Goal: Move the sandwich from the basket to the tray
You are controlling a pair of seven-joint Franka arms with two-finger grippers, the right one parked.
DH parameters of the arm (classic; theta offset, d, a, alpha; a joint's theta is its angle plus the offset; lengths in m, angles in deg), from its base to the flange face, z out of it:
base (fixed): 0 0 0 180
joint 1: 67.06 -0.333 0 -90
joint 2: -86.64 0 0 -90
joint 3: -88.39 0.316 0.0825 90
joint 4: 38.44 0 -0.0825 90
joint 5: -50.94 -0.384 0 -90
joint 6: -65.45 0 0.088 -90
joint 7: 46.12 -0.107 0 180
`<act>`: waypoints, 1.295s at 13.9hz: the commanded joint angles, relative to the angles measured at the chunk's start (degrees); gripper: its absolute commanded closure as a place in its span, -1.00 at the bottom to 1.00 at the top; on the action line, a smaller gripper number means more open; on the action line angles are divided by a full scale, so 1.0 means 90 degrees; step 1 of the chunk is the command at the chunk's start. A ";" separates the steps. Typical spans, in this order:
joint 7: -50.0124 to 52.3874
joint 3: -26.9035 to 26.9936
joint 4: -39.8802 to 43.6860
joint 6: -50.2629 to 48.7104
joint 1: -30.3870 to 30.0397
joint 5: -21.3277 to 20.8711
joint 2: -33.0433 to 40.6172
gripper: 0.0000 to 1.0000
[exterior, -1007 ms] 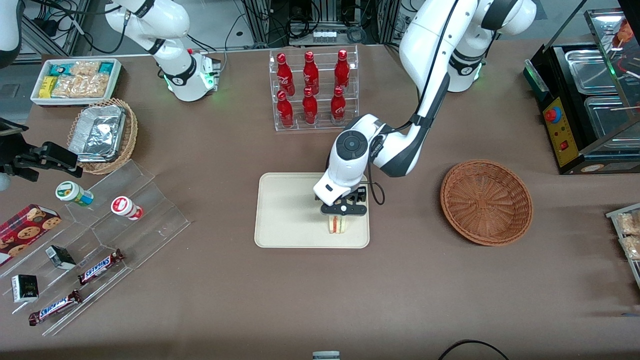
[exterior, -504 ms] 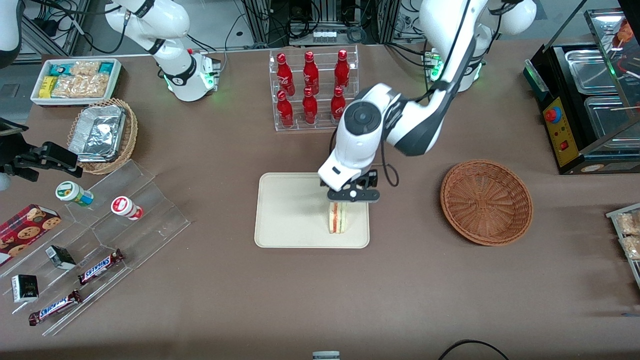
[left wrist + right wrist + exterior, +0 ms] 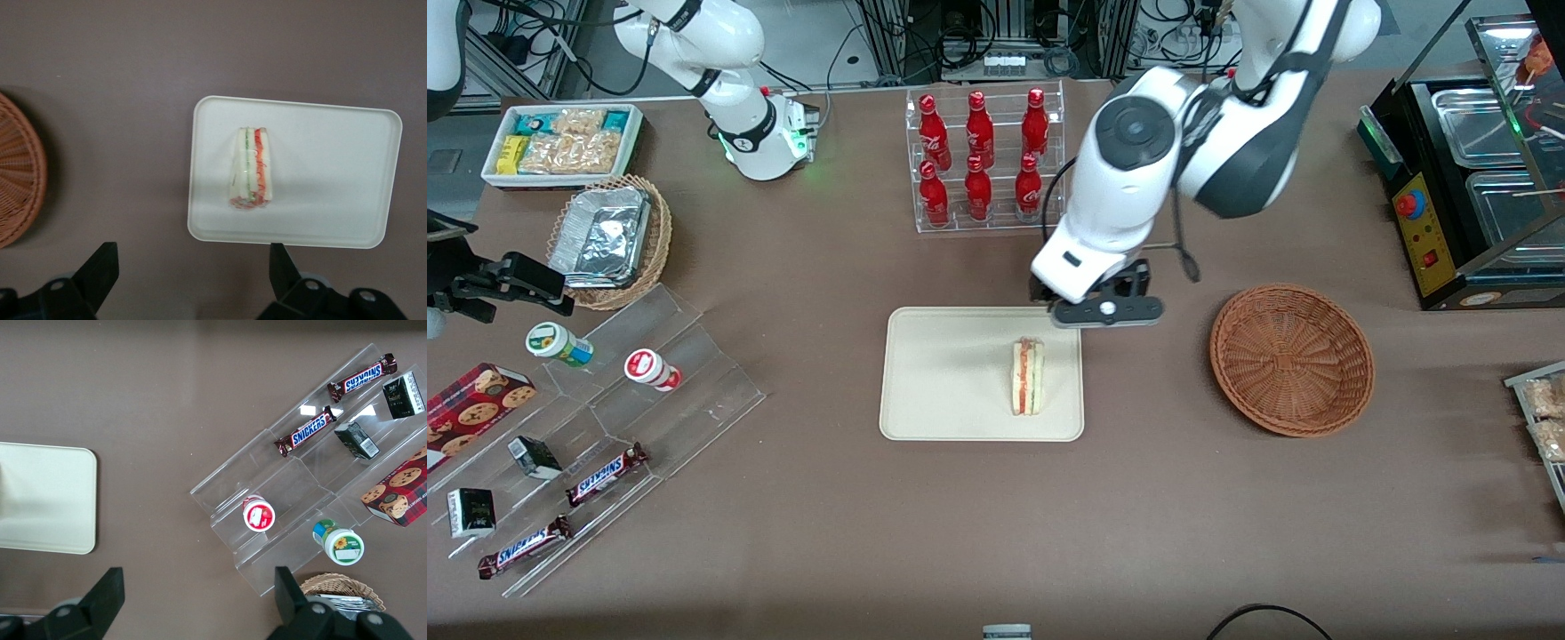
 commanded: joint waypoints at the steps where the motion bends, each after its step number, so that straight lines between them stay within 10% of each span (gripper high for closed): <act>1: -0.0186 0.0461 -0.0016 -0.0337 0.0015 -0.0149 0.0542 -1.00; 11: -0.2764 0.2454 0.0004 -0.1519 0.0015 -0.0111 0.1871 -1.00; 18: -0.2765 0.1785 0.0228 -0.1714 -0.1125 -0.0130 0.1842 -1.00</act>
